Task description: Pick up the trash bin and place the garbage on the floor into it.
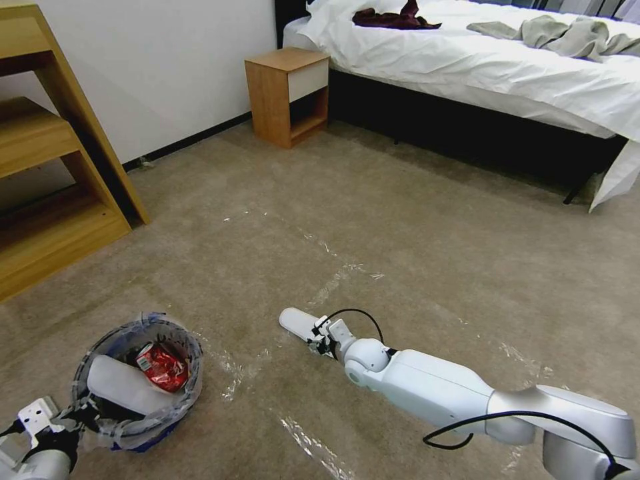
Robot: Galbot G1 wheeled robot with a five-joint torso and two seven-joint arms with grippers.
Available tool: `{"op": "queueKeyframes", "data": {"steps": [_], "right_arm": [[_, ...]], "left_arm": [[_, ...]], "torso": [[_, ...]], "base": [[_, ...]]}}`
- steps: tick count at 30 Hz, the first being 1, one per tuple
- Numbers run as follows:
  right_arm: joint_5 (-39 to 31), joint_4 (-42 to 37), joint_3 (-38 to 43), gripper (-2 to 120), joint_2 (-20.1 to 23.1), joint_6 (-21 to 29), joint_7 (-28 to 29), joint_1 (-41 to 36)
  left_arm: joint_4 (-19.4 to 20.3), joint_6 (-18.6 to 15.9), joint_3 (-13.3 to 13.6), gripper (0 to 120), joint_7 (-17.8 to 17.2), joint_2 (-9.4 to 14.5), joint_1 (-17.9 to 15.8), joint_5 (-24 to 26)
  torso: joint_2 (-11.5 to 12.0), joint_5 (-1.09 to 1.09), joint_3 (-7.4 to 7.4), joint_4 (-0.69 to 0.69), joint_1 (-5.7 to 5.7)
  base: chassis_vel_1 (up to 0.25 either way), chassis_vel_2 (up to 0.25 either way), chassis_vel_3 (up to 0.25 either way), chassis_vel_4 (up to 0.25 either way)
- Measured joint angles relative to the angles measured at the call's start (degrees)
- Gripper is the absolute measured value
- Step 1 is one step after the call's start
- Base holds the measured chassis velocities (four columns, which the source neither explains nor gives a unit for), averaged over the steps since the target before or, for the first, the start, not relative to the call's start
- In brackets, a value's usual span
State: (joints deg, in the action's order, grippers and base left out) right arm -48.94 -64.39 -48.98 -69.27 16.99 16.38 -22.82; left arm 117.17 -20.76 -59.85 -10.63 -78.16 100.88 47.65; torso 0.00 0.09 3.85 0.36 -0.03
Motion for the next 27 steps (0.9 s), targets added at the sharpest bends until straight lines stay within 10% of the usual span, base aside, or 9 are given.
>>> {"op": "queueKeyframes", "data": {"steps": [27], "right_arm": [[3.0,6.1,3.9,100,-1.3,-0.8,-0.9,-2.4]], "left_arm": [[-0.4,0.7,0.3,1,0.4,-0.5,1.0,-1.1]], "torso": [[0.0,-0.01,0.00,0.00,0.00]], "base": [[0.000,0.000,0.000,0.000]]}}
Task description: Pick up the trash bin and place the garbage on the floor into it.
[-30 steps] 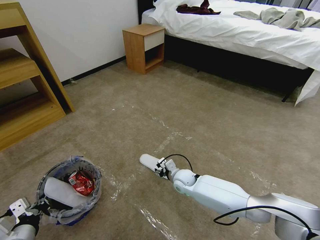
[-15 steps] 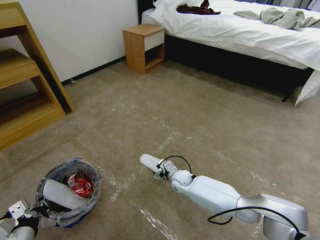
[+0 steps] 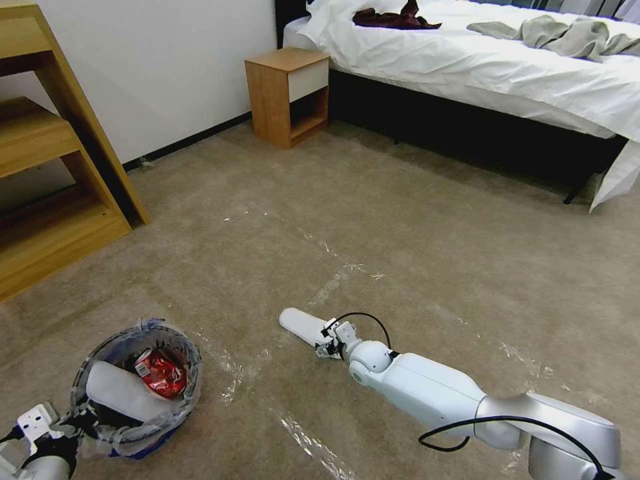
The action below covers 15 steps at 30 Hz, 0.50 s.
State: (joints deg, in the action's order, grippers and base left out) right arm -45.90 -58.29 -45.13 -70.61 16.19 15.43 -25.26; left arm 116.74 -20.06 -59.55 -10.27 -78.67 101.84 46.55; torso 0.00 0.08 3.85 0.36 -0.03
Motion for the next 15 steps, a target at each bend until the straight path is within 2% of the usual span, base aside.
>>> {"op": "queueKeyframes", "data": {"steps": [15], "right_arm": [[0.0,2.3,-0.3,100,-2.3,-0.8,-0.8,1.1]], "left_arm": [[0.2,0.3,0.0,1,0.2,-0.4,0.3,-0.1]], "torso": [[0.0,0.00,0.00,0.00,0.00]], "base": [[0.000,0.000,0.000,0.000]]}}
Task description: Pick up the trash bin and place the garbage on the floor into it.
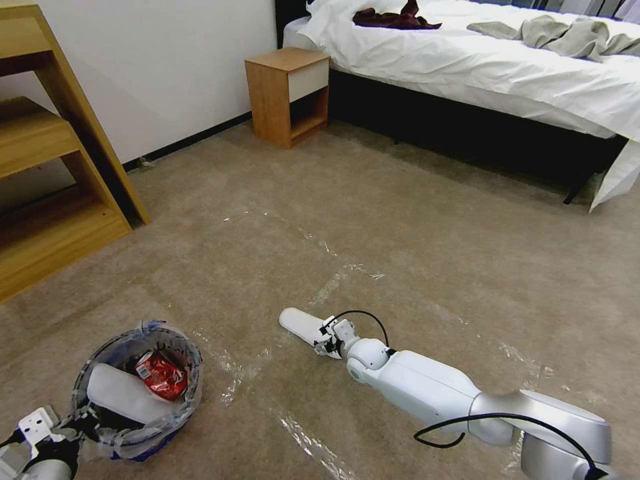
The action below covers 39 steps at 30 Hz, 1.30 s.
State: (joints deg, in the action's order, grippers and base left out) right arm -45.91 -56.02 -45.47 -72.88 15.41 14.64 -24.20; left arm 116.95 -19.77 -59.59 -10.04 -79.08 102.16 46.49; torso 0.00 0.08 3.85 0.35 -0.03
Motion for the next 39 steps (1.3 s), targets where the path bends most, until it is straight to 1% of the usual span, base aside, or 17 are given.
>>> {"op": "queueKeyframes", "data": {"steps": [10,27,34,39], "right_arm": [[1.1,3.4,0.0,100,-2.1,-0.2,-0.5,0.0],[1.5,3.9,0.9,100,-1.7,0.8,0.0,-1.3],[2.0,5.4,1.7,95,-2.2,0.7,-0.4,-1.5],[2.3,5.7,2.0,95,-2.3,0.5,-0.5,-1.7]], "left_arm": [[0.3,0.1,-0.4,1,0.1,0.1,0.2,0.3],[0.6,0.2,-0.5,1,0.0,0.2,0.4,0.3],[0.8,0.4,-0.4,1,0.1,-0.2,1.1,0.2],[0.8,0.5,-0.5,1,0.1,-0.2,1.2,0.2]], "torso": [[0.0,0.00,0.00,0.00,0.00],[0.0,0.00,0.00,0.00,0.00],[0.0,0.00,0.00,0.00,0.00],[0.0,0.00,0.00,0.00,0.00]], "base": [[0.000,0.000,0.000,0.000],[0.000,0.000,0.000,0.000],[0.000,0.000,0.000,0.000],[0.000,0.000,0.000,0.000]]}}
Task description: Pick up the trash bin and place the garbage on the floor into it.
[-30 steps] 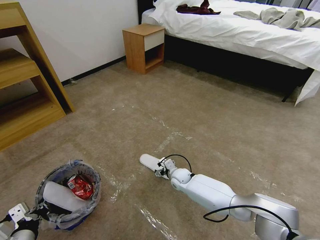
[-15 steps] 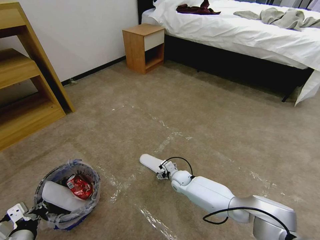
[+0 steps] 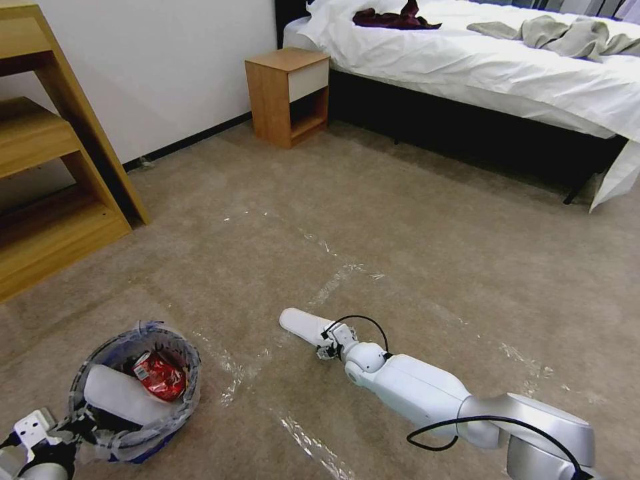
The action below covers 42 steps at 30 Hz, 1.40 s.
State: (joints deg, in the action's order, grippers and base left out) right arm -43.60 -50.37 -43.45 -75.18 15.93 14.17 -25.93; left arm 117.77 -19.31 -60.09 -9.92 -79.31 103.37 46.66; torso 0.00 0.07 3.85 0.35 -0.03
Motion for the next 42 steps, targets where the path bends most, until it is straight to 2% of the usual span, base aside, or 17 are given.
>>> {"op": "queueKeyframes", "data": {"steps": [3,6,9,10,12,18,20,25,32,35,42], "right_arm": [[0.0,-0.1,0.2,94,0.0,0.0,0.0,-0.2],[0.0,-0.1,0.2,88,0.0,-0.2,-0.2,-0.3],[0.1,0.3,0.3,74,-0.2,-0.5,-0.6,-0.3],[0.1,0.3,0.3,74,-0.2,-0.5,-0.6,-0.3],[0.4,0.8,0.5,63,-0.4,-0.7,-0.8,-0.4],[0.6,0.6,0.4,51,-0.6,-0.8,-0.8,-0.6],[0.7,0.6,0.2,42,-0.6,-0.8,-0.8,-0.6],[1.1,1.1,0.2,31,-0.6,-1.0,-0.9,-0.6],[2.0,2.3,0.4,4,-0.7,-1.6,-1.5,-0.6],[2.2,2.5,0.4,0,-0.8,-1.8,-1.8,-0.6],[2.3,2.5,0.4,0,-0.7,-2.0,-2.1,-0.6]], "left_arm": [[0.0,0.1,0.0,1,0.0,-0.1,0.0,-0.1],[0.0,0.3,0.2,1,0.1,-0.3,0.0,-0.3],[-0.1,0.4,0.3,1,0.1,-0.3,-0.1,-0.4],[-0.1,0.4,0.3,1,0.1,-0.3,-0.1,-0.4],[-0.1,0.5,0.3,1,0.2,-0.4,-0.1,-0.4],[-0.2,0.5,0.2,1,0.2,-0.3,-0.1,-0.4],[-0.5,0.7,0.2,1,0.2,-0.4,-0.1,-0.4],[-0.7,0.9,0.3,1,0.3,-0.6,-0.2,-0.6],[-0.9,1.0,0.4,1,0.4,-0.5,-0.3,-0.7],[-1.1,1.1,0.5,1,0.4,-0.5,-0.4,-0.8],[-1.5,1.2,0.7,1,0.4,-0.5,-0.7,-0.9]], "torso": [[0.0,0.00,0.00,0.00,0.00],[0.0,0.00,0.00,0.00,0.00],[0.0,-0.01,-0.01,0.00,0.00],[0.0,-0.01,-0.01,0.00,0.00],[0.0,0.01,-0.01,0.00,0.00],[0.0,0.00,-0.01,0.00,0.01],[0.0,-0.01,0.00,-0.01,0.01],[0.0,-0.01,0.00,-0.02,0.01],[0.0,0.01,0.00,0.02,0.01],[0.0,0.01,0.00,0.02,0.01],[0.0,0.01,0.00,0.02,0.01]], "base": [[0.000,0.000,0.000,0.000],[0.000,0.000,0.000,0.000],[0.000,0.000,0.000,0.000],[0.000,0.000,0.000,0.000],[0.000,0.000,0.000,0.000],[0.000,0.000,0.000,0.000],[0.000,0.000,0.000,0.000],[0.000,0.000,0.000,0.000],[0.000,0.000,0.000,0.000],[0.000,0.000,0.000,0.000],[0.000,0.000,0.000,0.000]]}}
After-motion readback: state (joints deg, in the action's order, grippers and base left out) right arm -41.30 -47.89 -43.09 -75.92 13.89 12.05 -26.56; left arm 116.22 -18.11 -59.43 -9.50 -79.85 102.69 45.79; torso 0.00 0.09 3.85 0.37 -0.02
